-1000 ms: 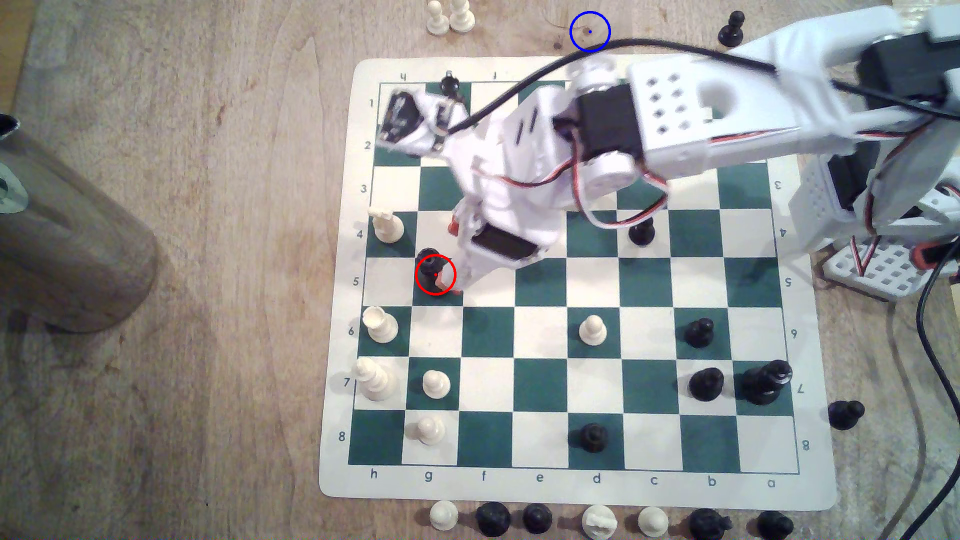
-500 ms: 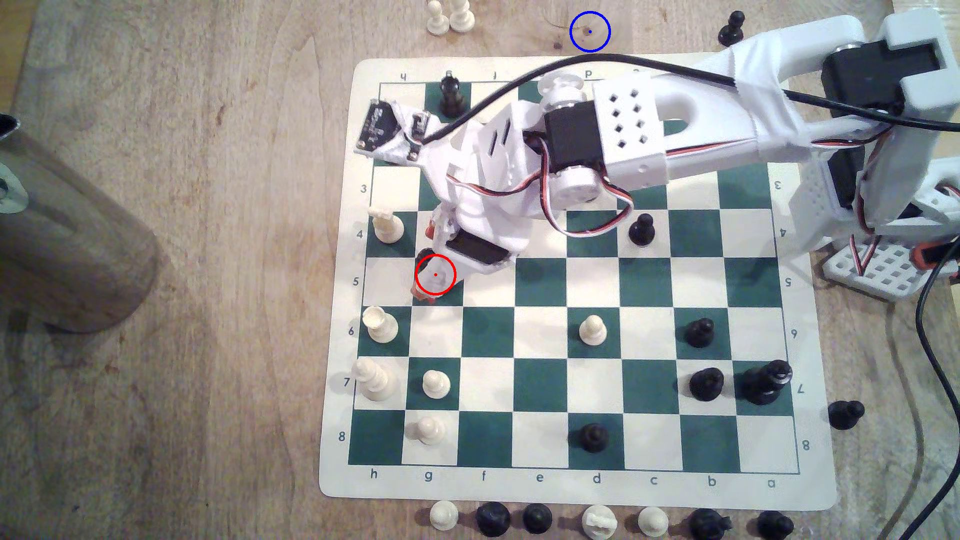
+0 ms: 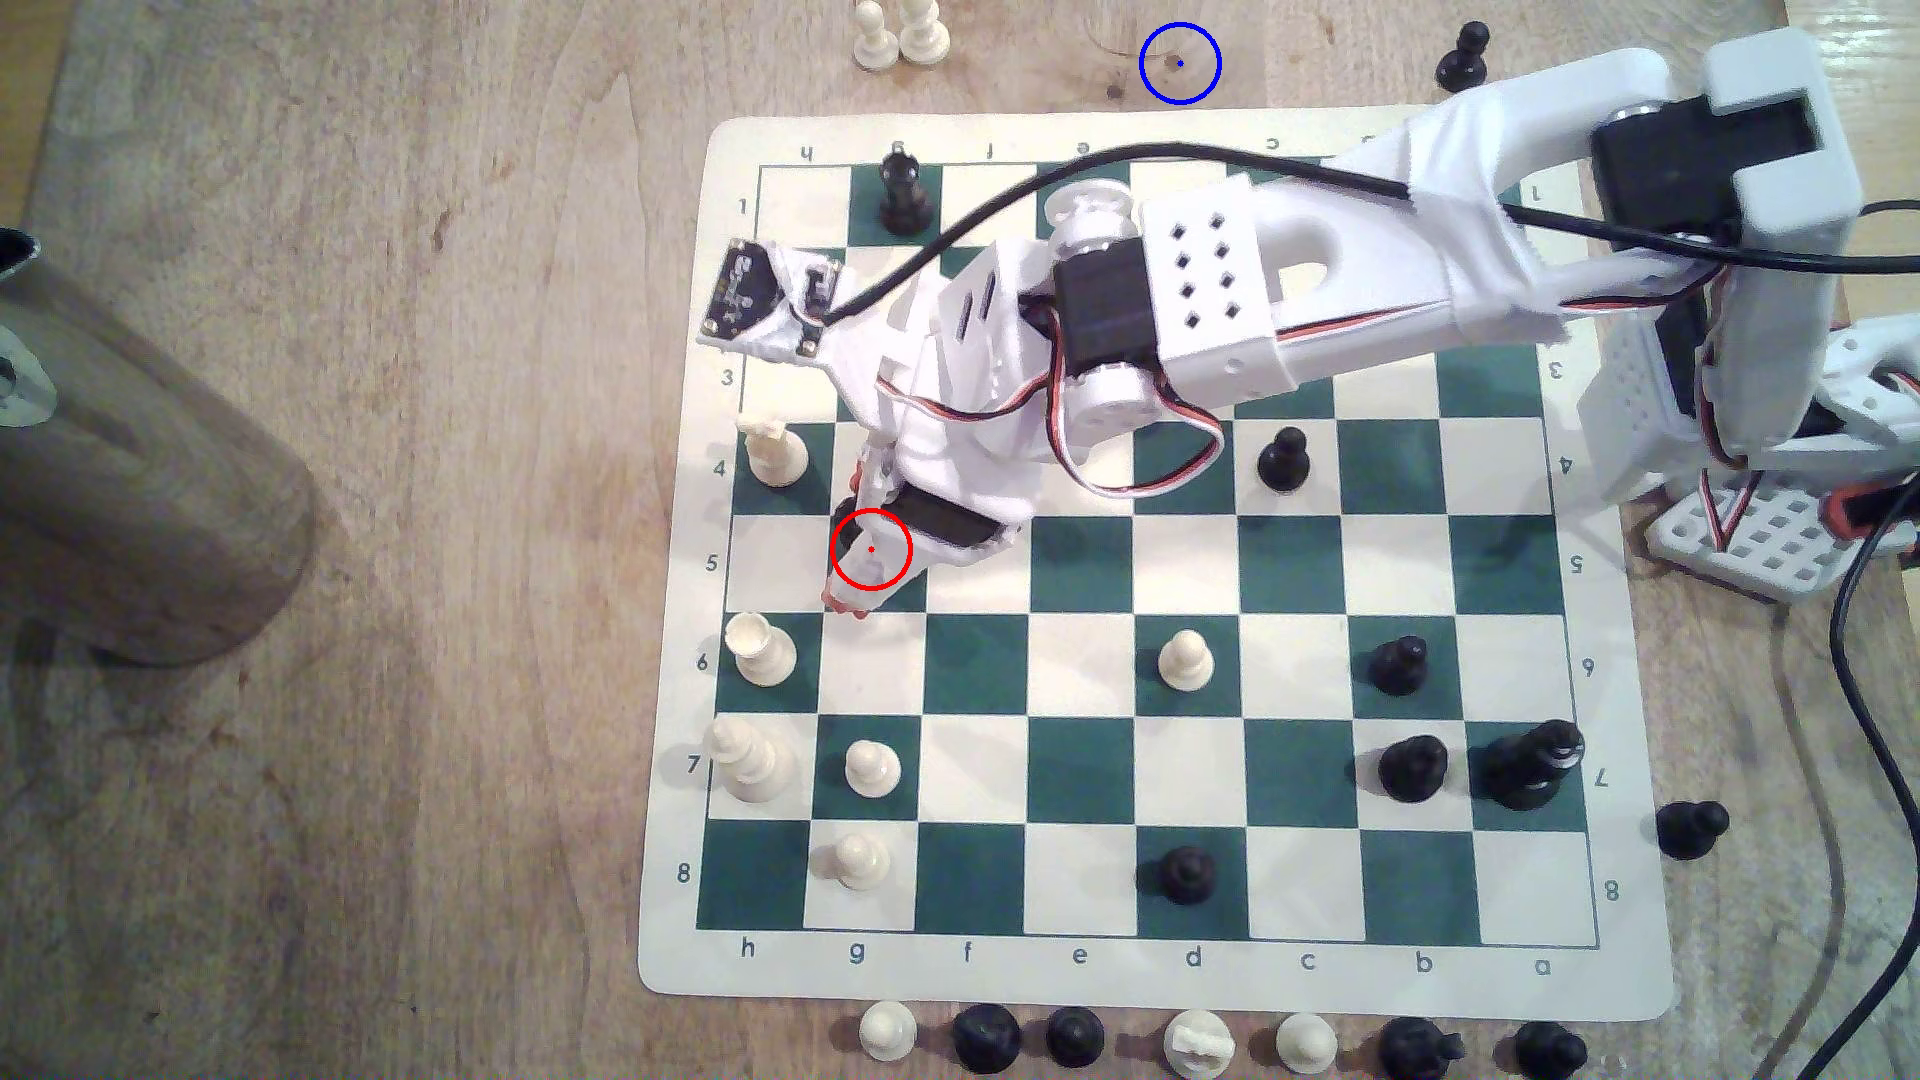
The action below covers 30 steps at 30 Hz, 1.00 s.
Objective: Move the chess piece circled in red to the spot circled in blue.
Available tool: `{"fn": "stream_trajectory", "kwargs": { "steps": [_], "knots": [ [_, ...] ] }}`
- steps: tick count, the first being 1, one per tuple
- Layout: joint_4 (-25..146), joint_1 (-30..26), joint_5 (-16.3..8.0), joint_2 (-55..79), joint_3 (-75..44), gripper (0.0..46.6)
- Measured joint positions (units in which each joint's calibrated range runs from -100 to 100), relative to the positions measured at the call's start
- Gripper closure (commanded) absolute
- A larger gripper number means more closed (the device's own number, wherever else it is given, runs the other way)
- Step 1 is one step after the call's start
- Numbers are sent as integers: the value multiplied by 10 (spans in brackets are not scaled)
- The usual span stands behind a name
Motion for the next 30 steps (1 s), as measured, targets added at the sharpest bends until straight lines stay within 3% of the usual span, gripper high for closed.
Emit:
{"fn": "stream_trajectory", "kwargs": {
  "steps": [10,15,23,30],
  "knots": [
    [0,2,0,0,0,278],
    [-6,2,1,0,0,318],
    [-6,2,1,0,0,314],
    [-6,2,4,0,0,374]
  ]
}}
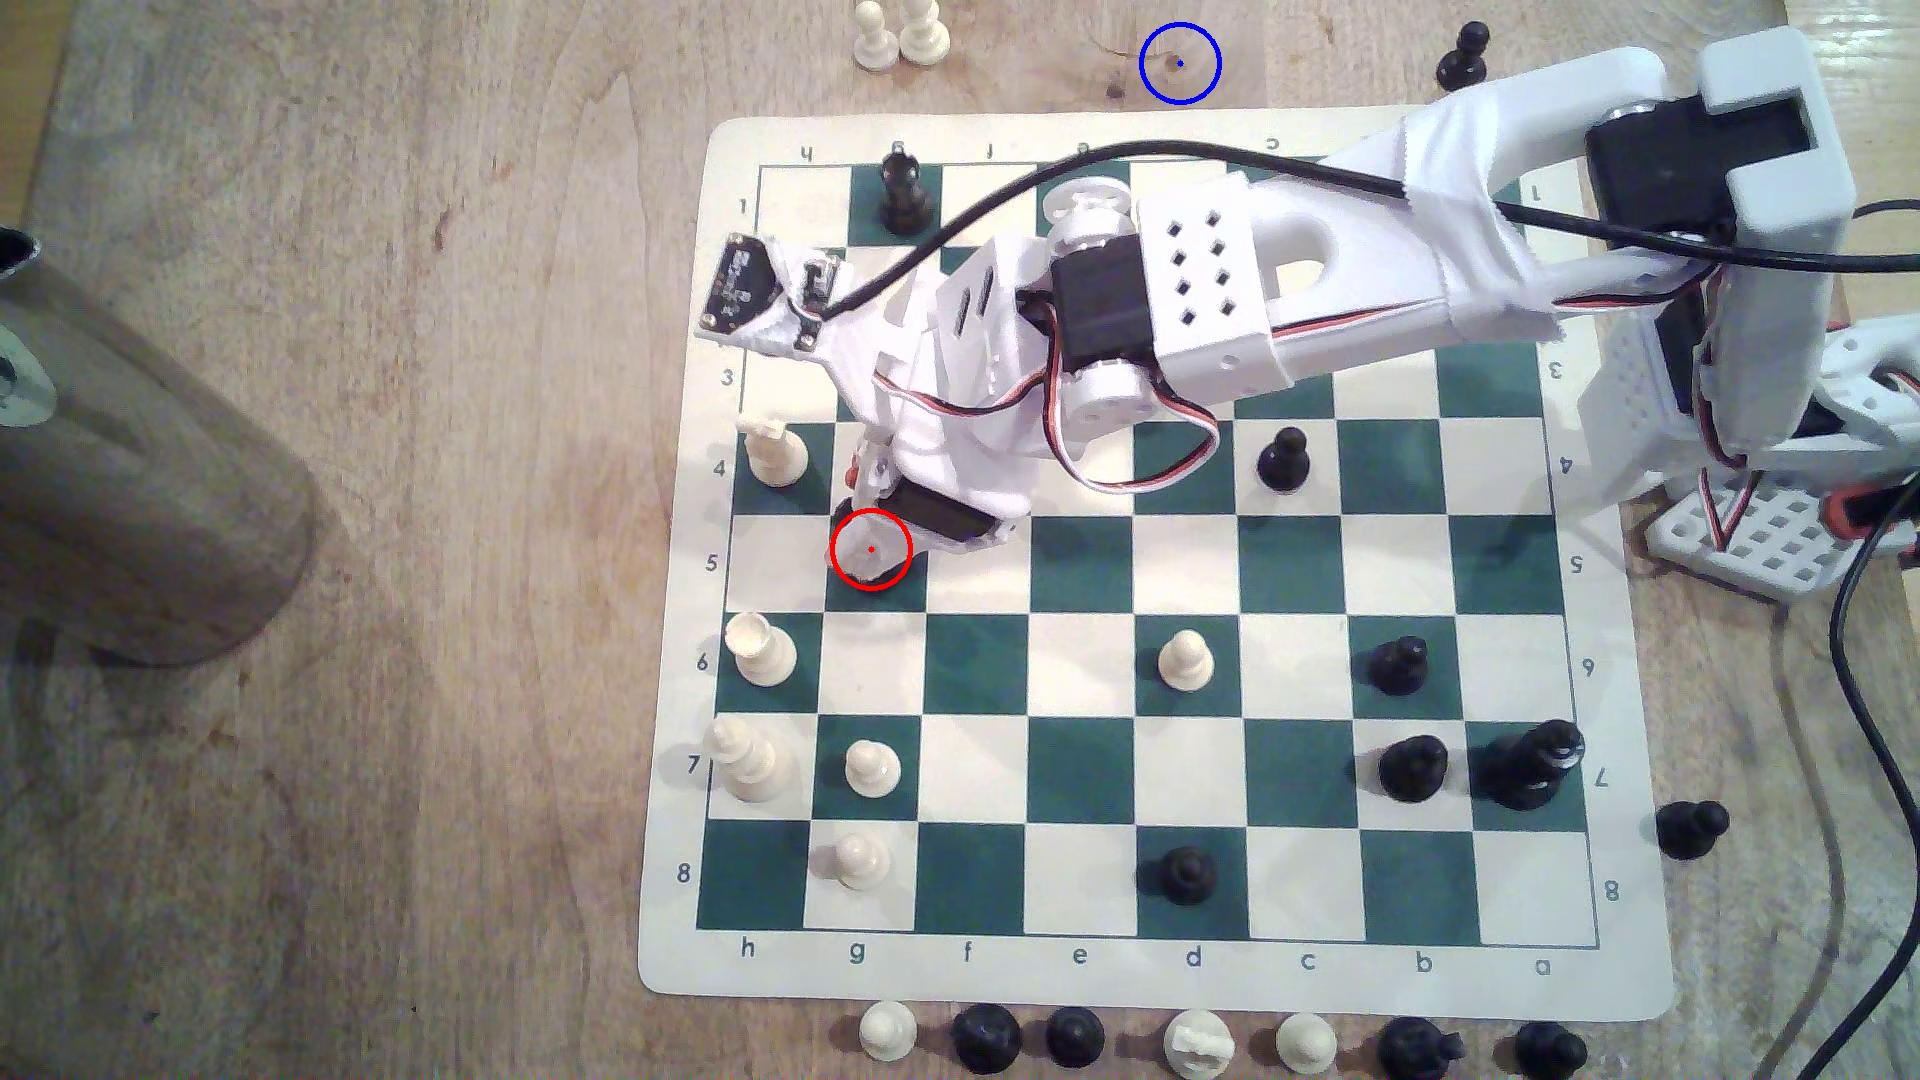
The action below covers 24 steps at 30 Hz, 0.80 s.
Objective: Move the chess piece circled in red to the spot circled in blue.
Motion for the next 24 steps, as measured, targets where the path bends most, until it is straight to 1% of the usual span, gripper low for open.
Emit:
{"fn": "stream_trajectory", "kwargs": {
  "steps": [3,7,15,24],
  "knots": [
    [0,0,1,0,0,402],
    [0,0,1,0,0,421],
    [2,-4,1,-1,0,432],
    [73,-29,0,-170,0,445]
  ]
}}
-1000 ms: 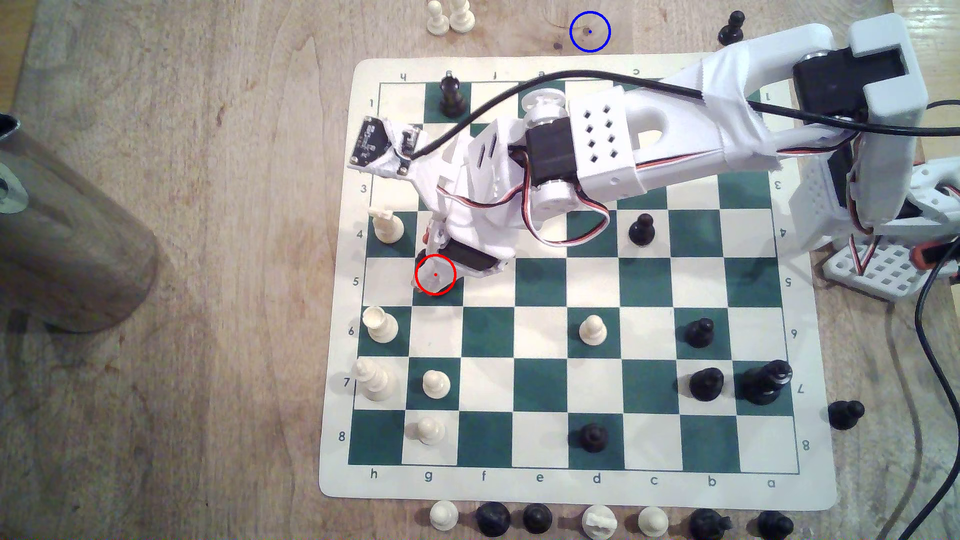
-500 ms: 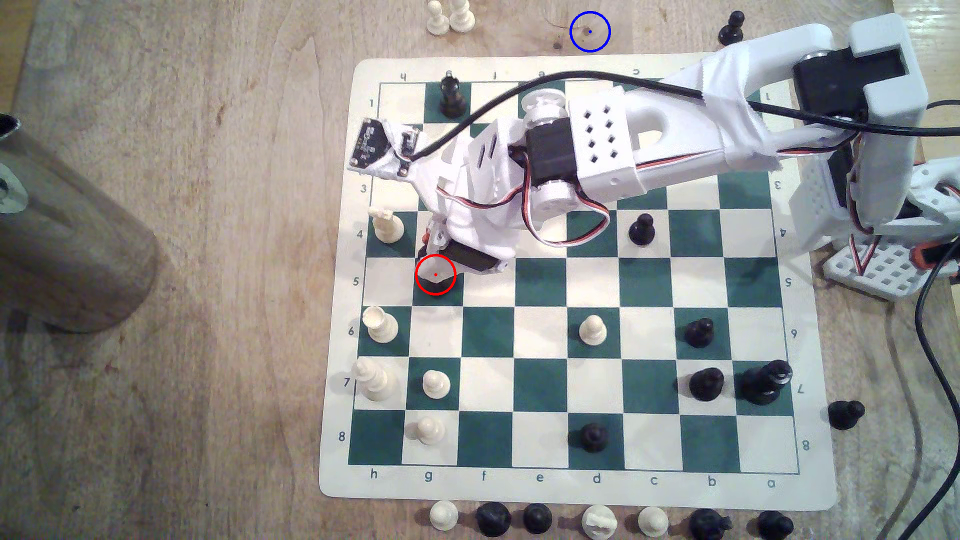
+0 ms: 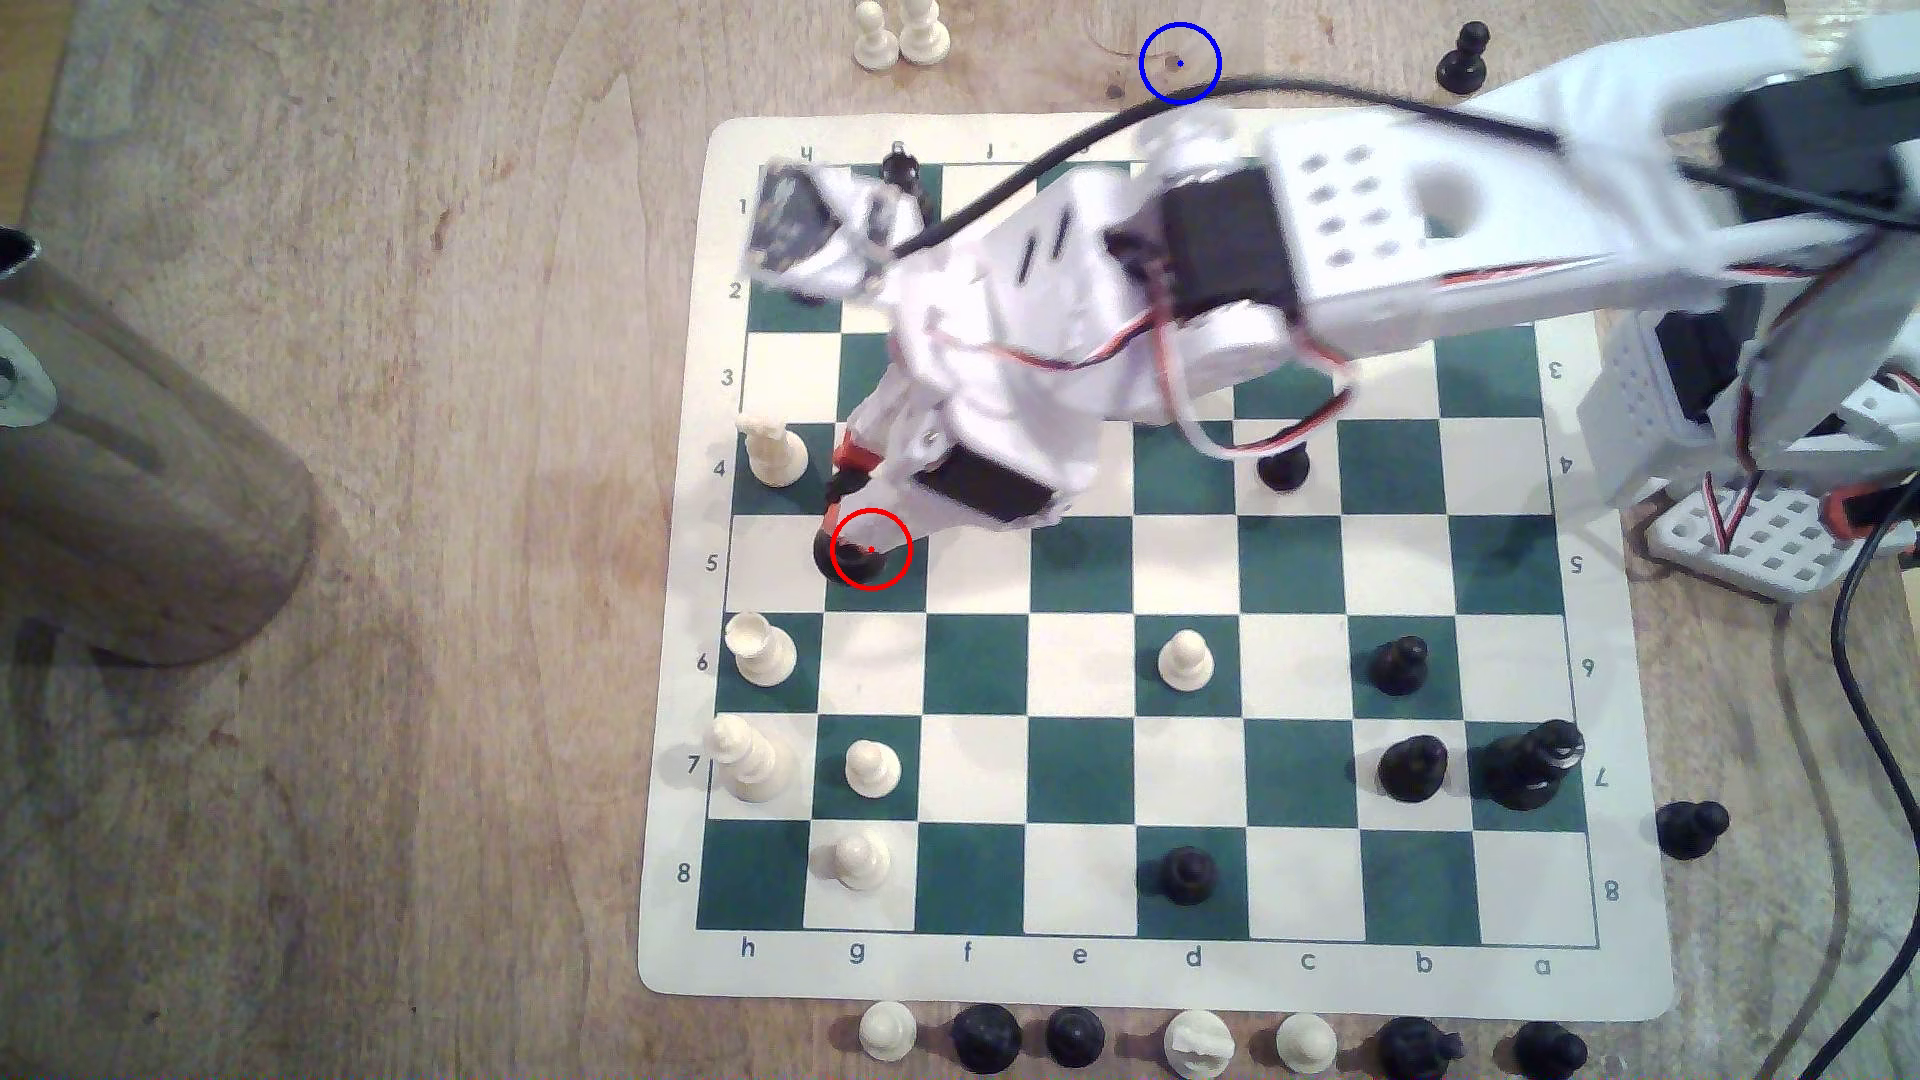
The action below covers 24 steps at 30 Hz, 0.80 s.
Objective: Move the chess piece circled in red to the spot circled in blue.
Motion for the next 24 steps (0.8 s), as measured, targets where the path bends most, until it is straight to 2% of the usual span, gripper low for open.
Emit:
{"fn": "stream_trajectory", "kwargs": {
  "steps": [5,7,10,15,24],
  "knots": [
    [35,18,0,-85,34,459],
    [48,45,0,-141,89,462],
    [76,79,0,-183,111,462],
    [116,181,28,-248,155,462],
    [94,298,65,-274,228,462]
  ]
}}
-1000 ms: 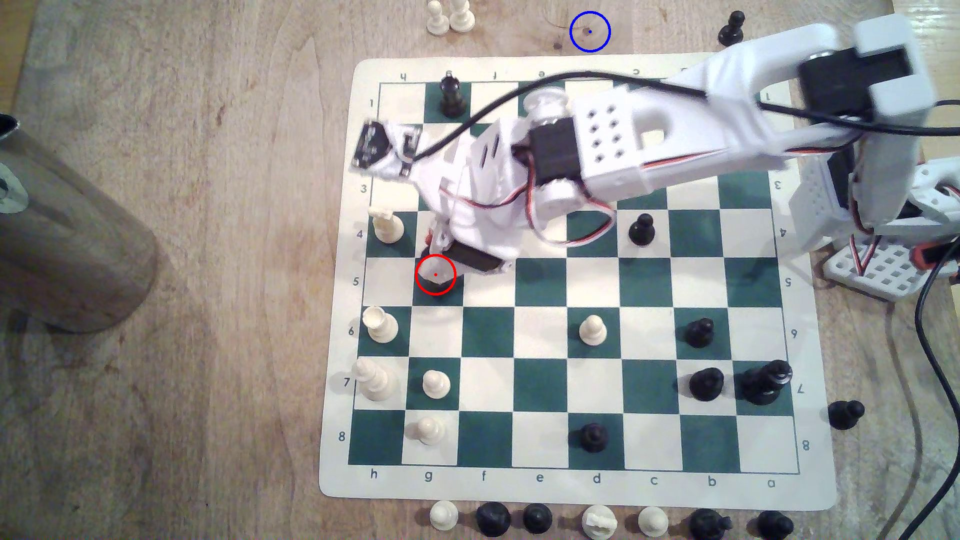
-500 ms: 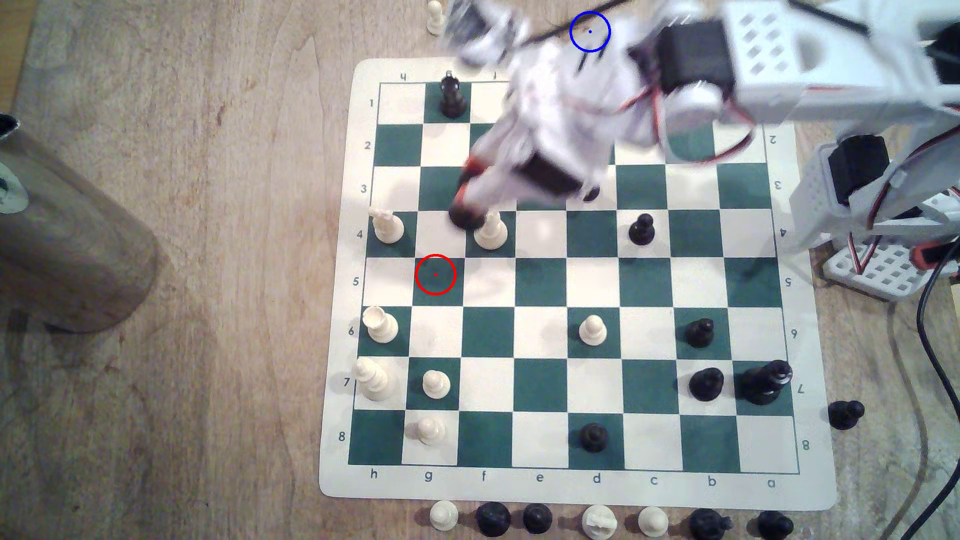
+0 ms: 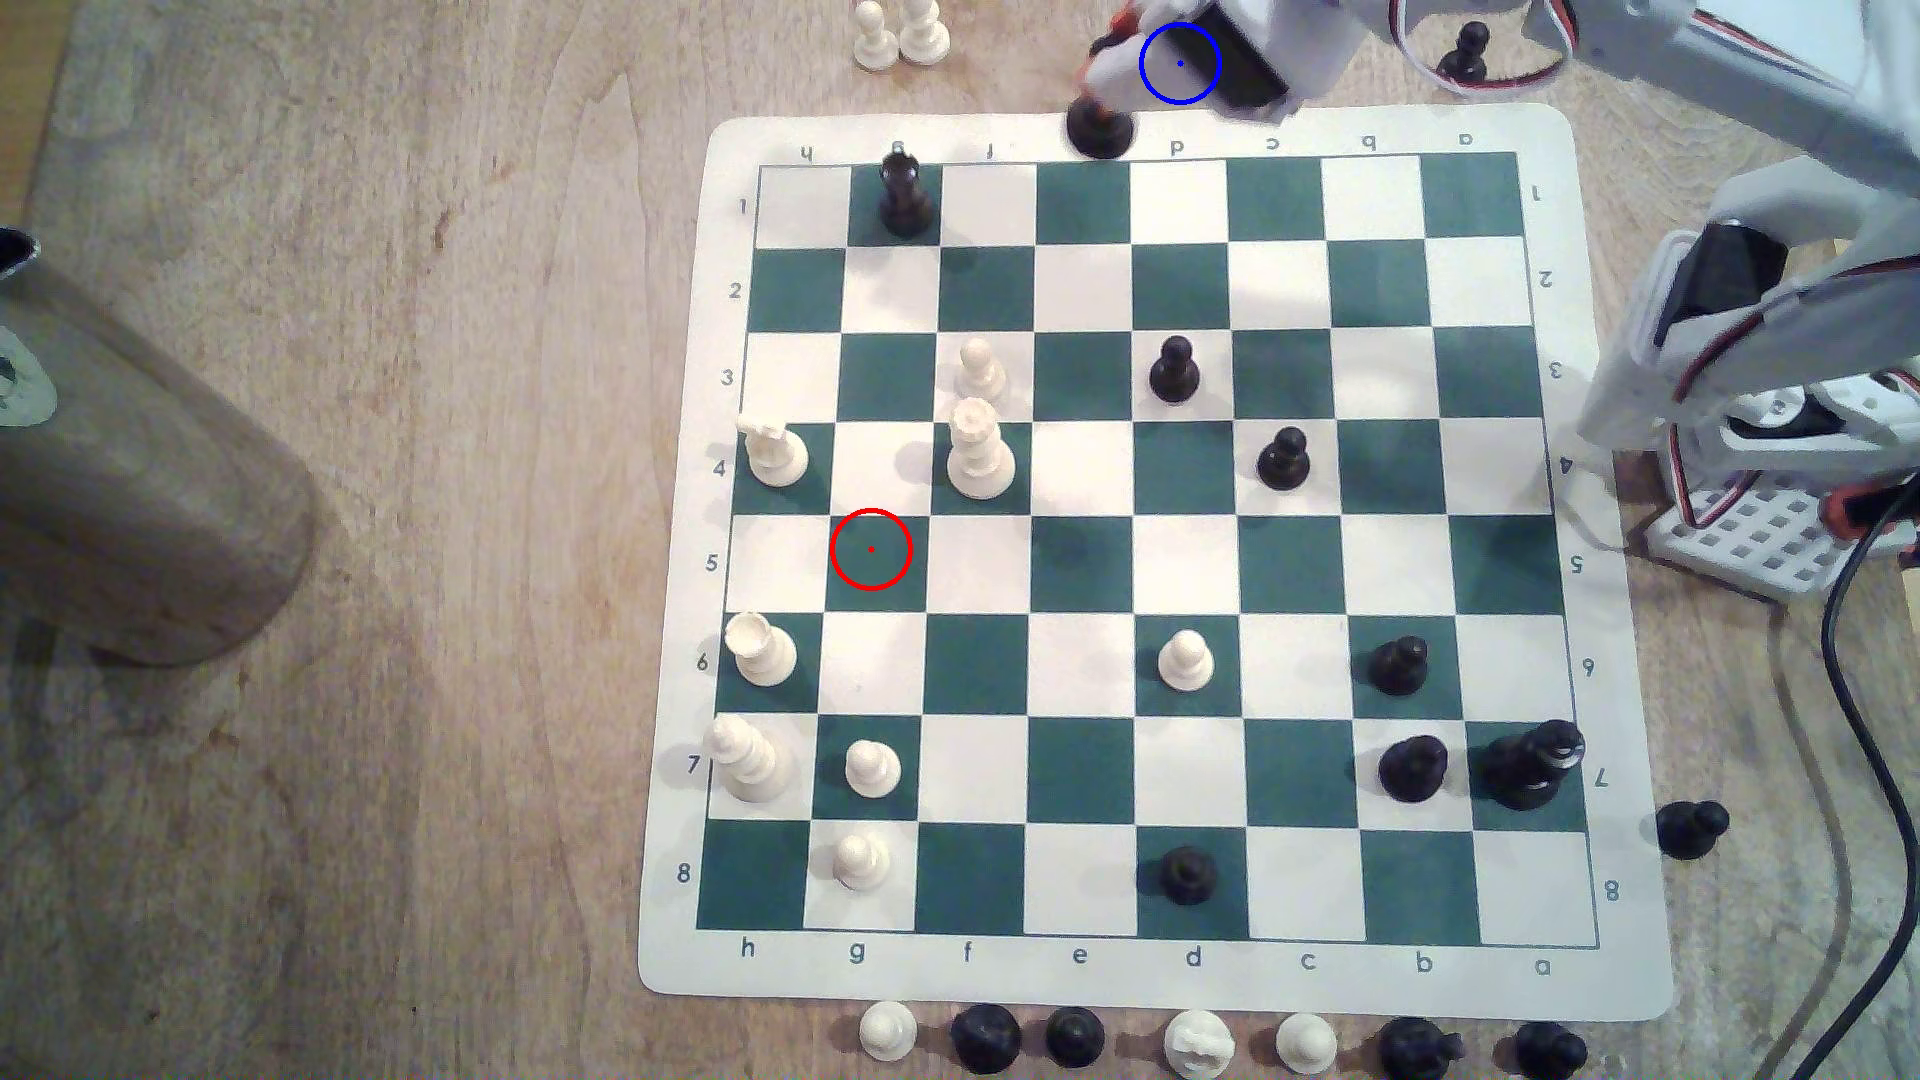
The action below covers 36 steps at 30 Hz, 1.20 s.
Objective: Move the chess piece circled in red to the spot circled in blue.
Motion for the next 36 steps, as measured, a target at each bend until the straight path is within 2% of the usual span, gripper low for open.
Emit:
{"fn": "stream_trajectory", "kwargs": {
  "steps": [4,5,12,19,36],
  "knots": [
    [-38,29,13,4,35,462],
    [-57,52,18,18,47,462],
    [-130,103,29,68,87,462],
    [-181,125,32,116,108,462],
    [-263,134,32,174,140,459]
  ]
}}
